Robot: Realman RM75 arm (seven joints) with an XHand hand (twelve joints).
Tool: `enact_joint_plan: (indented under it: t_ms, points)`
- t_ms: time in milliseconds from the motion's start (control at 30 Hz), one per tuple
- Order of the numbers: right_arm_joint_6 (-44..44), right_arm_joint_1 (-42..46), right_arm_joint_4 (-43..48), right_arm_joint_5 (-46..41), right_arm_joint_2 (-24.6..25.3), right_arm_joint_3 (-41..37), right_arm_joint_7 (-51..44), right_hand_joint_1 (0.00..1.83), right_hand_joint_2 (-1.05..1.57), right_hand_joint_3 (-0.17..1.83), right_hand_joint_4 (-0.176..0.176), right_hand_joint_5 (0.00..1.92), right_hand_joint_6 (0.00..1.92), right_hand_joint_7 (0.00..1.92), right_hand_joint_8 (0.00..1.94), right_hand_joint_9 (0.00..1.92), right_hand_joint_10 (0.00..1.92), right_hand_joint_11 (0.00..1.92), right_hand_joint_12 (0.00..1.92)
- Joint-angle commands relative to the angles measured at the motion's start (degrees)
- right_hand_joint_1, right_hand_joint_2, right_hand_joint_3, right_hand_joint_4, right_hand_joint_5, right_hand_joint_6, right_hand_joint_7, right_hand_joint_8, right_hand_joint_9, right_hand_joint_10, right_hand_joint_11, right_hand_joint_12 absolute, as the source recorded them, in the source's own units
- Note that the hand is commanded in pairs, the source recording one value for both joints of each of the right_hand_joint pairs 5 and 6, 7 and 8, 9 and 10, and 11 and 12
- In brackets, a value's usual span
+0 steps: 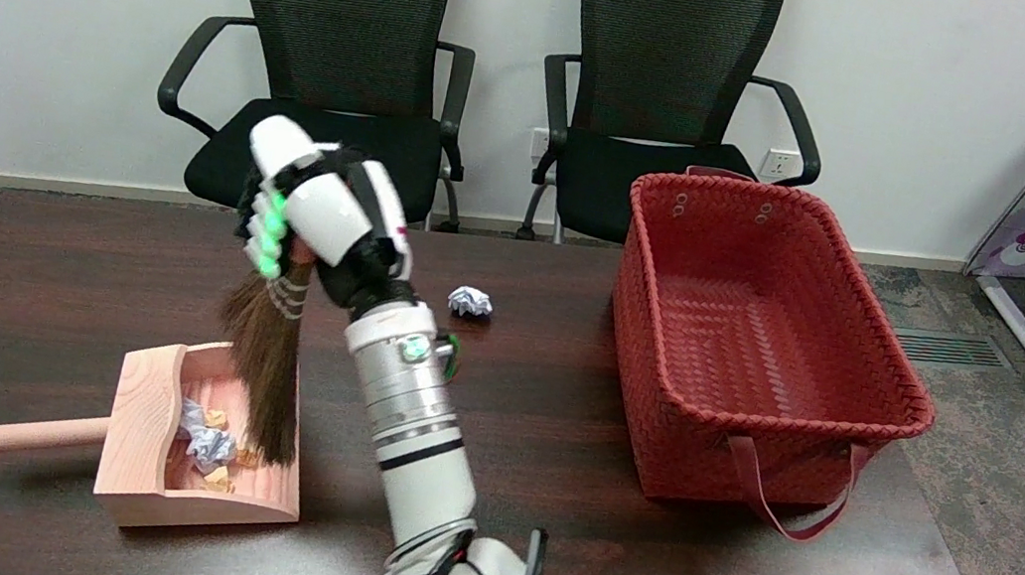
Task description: Sweep the paper ball into the dustpan.
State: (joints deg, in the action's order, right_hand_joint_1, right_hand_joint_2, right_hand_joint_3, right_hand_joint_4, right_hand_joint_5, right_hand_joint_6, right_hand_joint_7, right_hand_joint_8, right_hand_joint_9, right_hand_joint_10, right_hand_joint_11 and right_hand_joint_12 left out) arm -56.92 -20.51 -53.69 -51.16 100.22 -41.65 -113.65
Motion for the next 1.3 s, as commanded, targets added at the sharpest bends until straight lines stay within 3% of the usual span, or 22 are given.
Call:
enact_joint_plan:
  t_ms: [33,467,633,733,1000,1133,1300]
  points:
    - [1.7,0.0,-19.0,-10.7,-17.1,1.7,2.3,0.70,1.57,1.62,0.064,1.92,1.92,1.92,1.92,1.92,1.92,1.92,1.92]
    - [13.0,-1.4,-29.9,-19.3,-33.5,1.4,2.2,0.74,1.57,1.52,0.069,1.92,1.92,1.92,1.92,1.92,1.92,1.92,1.92]
    - [17.7,-3.4,-31.6,-21.4,-37.0,0.0,1.9,0.75,1.57,1.50,0.068,1.92,1.92,1.92,1.92,1.92,1.92,1.92,1.92]
    - [25.9,-6.9,-31.7,-21.1,-38.0,-2.2,1.9,0.76,1.57,1.48,0.068,1.92,1.92,1.92,1.92,1.92,1.92,1.92,1.92]
    - [40.2,-23.1,-19.7,-20.2,-37.5,2.0,2.3,0.78,1.57,1.47,0.056,1.92,1.92,1.92,1.92,1.92,1.92,1.92,1.92]
    - [40.9,-30.9,-9.3,-20.4,-35.8,8.1,3.3,0.81,1.51,1.64,0.026,1.92,1.92,1.92,1.92,1.92,1.92,1.92,1.92]
    - [39.6,-35.9,0.9,-20.2,-33.3,13.0,4.1,0.86,1.43,1.53,0.012,1.92,1.92,1.92,1.92,1.92,1.92,1.92,1.92]
